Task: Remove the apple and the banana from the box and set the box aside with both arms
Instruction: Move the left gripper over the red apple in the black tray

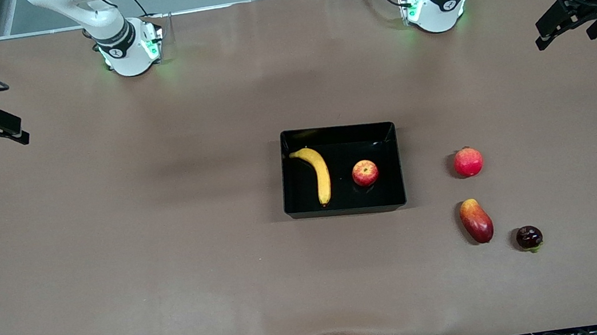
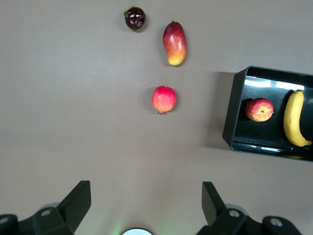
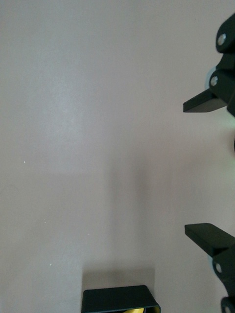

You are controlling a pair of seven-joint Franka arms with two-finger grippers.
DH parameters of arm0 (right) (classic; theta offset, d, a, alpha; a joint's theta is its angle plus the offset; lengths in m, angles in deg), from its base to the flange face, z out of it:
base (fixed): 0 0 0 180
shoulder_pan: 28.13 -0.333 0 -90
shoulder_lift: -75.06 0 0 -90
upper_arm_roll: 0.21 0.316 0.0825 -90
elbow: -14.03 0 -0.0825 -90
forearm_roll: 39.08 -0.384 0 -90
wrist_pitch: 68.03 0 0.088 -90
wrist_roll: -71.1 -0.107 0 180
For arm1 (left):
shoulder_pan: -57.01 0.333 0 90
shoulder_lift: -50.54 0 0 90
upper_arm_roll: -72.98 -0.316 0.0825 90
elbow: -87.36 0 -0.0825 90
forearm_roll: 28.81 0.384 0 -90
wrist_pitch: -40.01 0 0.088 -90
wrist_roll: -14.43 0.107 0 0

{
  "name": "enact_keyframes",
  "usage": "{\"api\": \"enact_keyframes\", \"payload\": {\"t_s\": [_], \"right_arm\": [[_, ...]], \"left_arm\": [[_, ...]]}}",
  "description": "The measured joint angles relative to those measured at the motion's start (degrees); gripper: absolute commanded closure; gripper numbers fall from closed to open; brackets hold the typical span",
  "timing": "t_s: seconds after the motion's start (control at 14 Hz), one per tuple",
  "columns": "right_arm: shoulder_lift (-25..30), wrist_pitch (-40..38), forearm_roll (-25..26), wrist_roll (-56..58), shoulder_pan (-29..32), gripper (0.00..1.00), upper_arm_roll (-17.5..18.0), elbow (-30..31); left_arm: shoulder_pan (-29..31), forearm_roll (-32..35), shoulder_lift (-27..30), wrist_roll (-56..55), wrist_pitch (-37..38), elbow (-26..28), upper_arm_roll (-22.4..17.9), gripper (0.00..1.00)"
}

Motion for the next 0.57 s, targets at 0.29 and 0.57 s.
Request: {"api": "enact_keyframes", "payload": {"t_s": [0.29,0.57], "right_arm": [[-0.2,0.0,0.0,0.0,0.0,0.0,0.0,0.0],[-0.2,0.2,0.0,0.0,0.0,0.0,0.0,0.0]], "left_arm": [[0.0,0.8,-0.1,0.0,0.0,-0.2,0.0,0.0],[-0.8,0.8,-3.9,-1.0,0.0,-1.2,1.5,0.0]]}}
